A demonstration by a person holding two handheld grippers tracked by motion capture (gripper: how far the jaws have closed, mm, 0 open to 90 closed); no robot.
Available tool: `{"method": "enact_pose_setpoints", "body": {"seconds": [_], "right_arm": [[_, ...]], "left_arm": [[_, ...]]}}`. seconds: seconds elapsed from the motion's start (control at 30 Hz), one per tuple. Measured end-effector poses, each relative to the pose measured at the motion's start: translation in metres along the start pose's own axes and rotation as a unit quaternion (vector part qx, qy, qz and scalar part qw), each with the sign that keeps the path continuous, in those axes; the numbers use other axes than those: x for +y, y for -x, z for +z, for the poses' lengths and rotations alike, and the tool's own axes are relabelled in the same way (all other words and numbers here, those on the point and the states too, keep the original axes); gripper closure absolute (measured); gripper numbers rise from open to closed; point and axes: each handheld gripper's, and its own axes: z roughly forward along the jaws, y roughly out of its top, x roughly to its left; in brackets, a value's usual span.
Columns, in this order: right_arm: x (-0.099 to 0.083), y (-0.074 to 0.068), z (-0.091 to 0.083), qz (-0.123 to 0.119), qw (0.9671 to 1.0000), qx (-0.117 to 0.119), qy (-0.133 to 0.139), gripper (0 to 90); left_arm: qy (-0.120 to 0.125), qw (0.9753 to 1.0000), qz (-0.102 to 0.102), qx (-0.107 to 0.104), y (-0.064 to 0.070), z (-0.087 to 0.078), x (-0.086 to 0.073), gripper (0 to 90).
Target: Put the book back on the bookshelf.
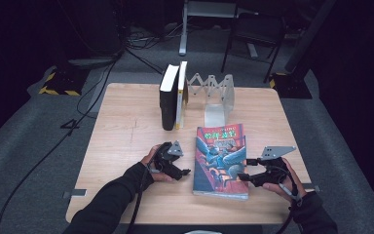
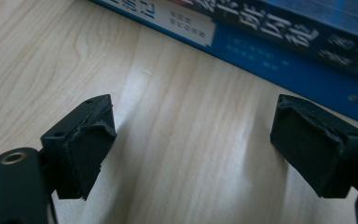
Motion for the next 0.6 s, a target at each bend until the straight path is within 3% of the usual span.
{"method": "enact_pose_setpoints", "body": {"seconds": [0.1,0.17,0.27,0.37,0.43,0.6], "right_arm": [[0.004,0.004,0.001,0.003,0.9999,0.008,0.012,33.5],[0.007,0.009,0.002,0.007,0.9999,0.013,0.006,32.7],[0.005,0.014,0.003,-0.001,0.9977,-0.051,-0.043,32.4],[0.000,0.013,-0.001,0.004,0.9971,-0.047,-0.060,31.9],[-0.002,0.010,-0.002,-0.005,0.9964,-0.050,-0.068,32.0],[-0.012,-0.001,-0.005,0.015,0.9964,0.008,-0.083,36.2]], "left_arm": [[0.000,1.0000,-0.006,0.005,-0.003,0.003,0.003,14.5],[0.001,0.9999,-0.009,0.008,-0.007,0.006,0.007,15.0],[0.001,0.9999,-0.012,0.012,-0.007,0.008,0.008,15.0],[0.001,0.9998,-0.016,0.013,-0.006,0.007,0.008,15.0],[0.001,0.9998,-0.016,0.011,-0.005,0.008,0.008,15.0],[-0.004,1.0000,0.001,0.005,0.006,0.008,0.011,16.0]]}}
